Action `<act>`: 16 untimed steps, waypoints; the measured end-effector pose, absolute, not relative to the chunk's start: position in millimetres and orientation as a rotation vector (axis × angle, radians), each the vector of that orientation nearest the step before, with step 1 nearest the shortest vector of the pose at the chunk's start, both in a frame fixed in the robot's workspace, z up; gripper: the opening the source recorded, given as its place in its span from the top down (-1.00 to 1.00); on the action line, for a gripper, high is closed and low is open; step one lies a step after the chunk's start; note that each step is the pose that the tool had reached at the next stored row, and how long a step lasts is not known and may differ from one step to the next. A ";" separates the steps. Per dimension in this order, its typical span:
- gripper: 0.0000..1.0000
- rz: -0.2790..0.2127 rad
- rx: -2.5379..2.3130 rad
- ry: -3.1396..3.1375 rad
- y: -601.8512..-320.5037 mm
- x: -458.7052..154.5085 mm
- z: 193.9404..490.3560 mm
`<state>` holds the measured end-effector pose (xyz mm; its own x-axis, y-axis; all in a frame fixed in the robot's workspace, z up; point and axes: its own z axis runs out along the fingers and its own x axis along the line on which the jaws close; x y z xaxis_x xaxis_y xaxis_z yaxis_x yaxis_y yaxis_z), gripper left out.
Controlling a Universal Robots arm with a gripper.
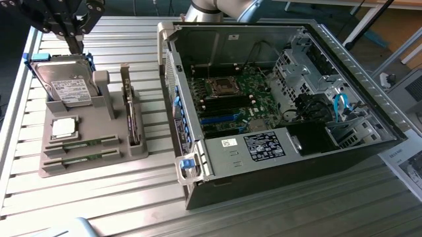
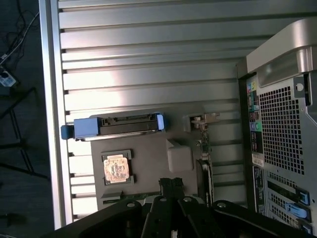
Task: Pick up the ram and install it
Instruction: 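Reach for the ram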
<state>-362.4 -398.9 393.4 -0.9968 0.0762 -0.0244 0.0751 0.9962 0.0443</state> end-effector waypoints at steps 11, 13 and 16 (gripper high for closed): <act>0.80 0.068 0.118 3.112 -398.9 -376.4 393.3; 0.80 0.068 0.118 3.113 -398.9 -376.4 393.3; 0.80 0.068 0.118 3.113 -400.1 -376.8 393.3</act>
<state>-376.8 -400.1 393.3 -0.9968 0.0762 -0.0244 0.0751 0.9962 0.0444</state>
